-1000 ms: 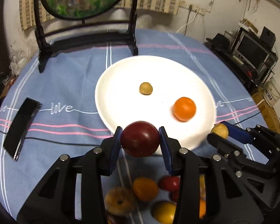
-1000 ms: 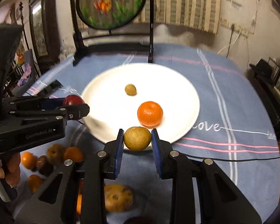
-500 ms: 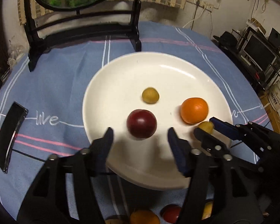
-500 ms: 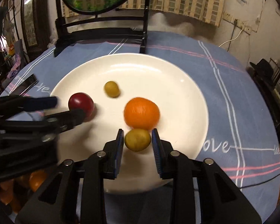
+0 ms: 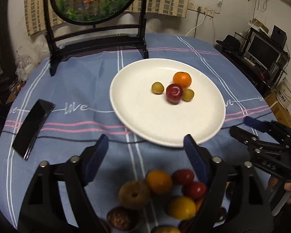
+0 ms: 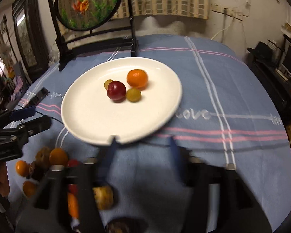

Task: Organize fruits
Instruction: 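Lift both tools off the plate back toward the fruit pile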

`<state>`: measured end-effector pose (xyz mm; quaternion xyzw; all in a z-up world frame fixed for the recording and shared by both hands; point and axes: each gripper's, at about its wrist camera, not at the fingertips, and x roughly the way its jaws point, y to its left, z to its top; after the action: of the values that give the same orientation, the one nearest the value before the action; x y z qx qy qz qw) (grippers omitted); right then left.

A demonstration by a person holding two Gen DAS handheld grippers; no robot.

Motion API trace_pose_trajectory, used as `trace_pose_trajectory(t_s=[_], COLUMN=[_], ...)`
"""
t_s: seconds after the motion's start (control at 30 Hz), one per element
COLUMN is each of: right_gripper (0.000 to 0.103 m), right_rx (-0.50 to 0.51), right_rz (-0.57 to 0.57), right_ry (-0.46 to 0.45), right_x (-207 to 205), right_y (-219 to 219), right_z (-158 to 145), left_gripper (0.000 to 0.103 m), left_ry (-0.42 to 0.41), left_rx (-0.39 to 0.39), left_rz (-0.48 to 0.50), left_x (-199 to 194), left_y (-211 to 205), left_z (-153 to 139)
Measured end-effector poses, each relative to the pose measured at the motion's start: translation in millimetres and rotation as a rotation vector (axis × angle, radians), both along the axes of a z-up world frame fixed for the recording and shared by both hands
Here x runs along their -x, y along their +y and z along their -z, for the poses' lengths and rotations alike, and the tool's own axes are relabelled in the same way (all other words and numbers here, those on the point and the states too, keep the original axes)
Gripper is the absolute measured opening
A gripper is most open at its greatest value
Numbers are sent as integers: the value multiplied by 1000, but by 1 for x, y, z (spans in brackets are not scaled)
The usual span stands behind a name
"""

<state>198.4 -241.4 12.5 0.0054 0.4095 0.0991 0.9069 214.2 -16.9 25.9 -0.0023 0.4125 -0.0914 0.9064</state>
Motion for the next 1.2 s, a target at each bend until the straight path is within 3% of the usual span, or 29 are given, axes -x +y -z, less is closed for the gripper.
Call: trace_pose_trajectory(t_s=[0.2,0.3,0.57,0.87,1.2], right_gripper=[63,68,68,68,68], right_rx=[-15,-35,-16,2,-6], right_rz=[14,1,-19,-61,-73], right_ry=[-17,11,69,84,90], right_x=[56,78,124,153,156], right_y=[-18,-21,-12,-3,0], right_z=[2,11,37,44,49], left_gripper=[84,89,89,89,89], left_ry=[-43,-30,29,95,120], left_rx=[-34,-27,4,55,54], left_rz=[-25,-32,-72,-74,-78], left_x=[56,82,124,148,146], left_y=[22,32,49,51,48], left_z=[-3,5,28,48,56])
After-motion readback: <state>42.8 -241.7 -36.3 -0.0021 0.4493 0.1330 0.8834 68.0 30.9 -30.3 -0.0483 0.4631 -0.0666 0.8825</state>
